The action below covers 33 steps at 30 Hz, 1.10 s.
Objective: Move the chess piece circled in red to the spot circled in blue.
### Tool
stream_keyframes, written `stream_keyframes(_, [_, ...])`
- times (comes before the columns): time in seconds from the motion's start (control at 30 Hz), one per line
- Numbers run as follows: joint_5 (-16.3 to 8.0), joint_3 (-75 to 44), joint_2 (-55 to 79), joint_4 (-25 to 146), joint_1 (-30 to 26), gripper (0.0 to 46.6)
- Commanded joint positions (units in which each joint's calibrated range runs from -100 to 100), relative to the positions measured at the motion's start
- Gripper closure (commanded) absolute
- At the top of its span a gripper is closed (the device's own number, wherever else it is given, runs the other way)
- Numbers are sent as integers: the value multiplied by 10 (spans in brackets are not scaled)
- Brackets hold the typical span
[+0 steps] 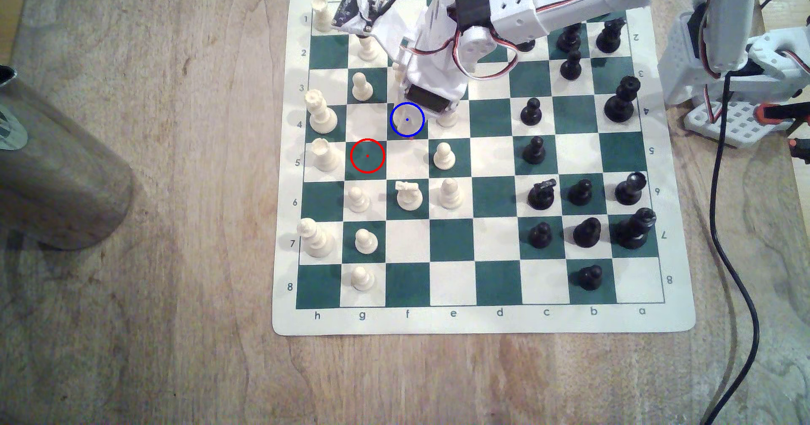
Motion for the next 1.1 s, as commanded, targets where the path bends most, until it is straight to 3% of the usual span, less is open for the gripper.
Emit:
stream_keyframes(0.0, [-3, -43, -105, 35, -11, 291])
stream_keyframes(0.27, [-3, -27, -183, 101, -5, 284])
stream_keyframes(0.8, [0, 267, -583, 197, -38, 283])
stream_keyframes(1.0, [20, 394, -733, 192, -63, 369])
stream_keyframes(1.07, [37, 441, -788, 185, -56, 426])
